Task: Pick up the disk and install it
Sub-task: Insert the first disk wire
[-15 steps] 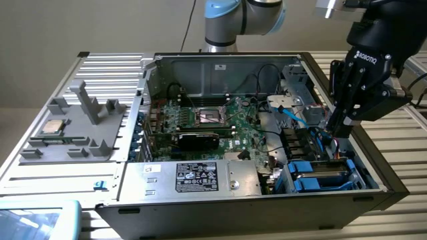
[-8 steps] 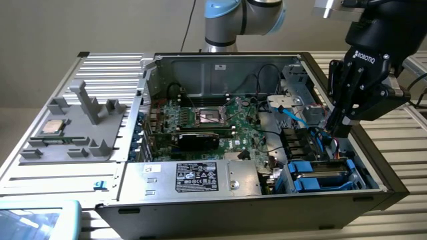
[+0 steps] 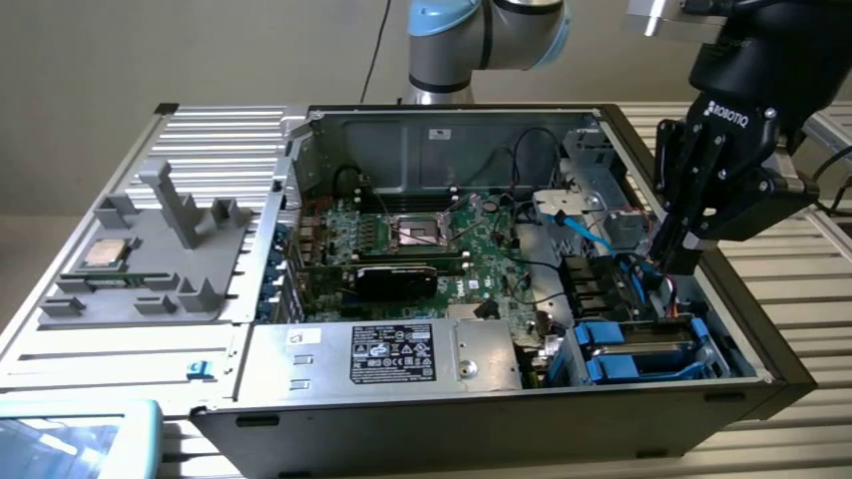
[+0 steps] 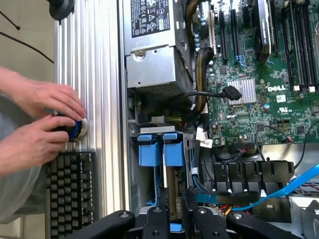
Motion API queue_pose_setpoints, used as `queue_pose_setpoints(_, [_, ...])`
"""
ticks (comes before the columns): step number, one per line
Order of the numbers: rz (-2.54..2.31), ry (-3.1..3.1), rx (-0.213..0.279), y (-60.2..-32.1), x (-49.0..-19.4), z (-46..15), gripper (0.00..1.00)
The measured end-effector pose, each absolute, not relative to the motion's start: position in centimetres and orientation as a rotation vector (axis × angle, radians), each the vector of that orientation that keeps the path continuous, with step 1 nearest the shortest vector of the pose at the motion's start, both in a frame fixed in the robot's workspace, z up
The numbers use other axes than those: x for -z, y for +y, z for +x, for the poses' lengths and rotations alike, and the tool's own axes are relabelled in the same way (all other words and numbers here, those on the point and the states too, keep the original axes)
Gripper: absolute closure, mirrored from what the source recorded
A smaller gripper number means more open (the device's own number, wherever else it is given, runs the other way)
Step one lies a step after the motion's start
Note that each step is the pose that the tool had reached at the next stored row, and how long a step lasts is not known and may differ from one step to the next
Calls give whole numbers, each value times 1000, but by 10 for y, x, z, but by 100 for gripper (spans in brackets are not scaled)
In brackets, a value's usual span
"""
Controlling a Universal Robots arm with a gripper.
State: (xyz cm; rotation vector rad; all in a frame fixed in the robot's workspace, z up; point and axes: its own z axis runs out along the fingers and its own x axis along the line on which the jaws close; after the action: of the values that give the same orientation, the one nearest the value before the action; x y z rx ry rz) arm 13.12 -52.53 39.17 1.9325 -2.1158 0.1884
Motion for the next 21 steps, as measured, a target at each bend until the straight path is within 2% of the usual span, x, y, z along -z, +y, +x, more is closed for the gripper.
queue_pose_setpoints(21, [1928, -2130, -182, -517, -375, 125, 75])
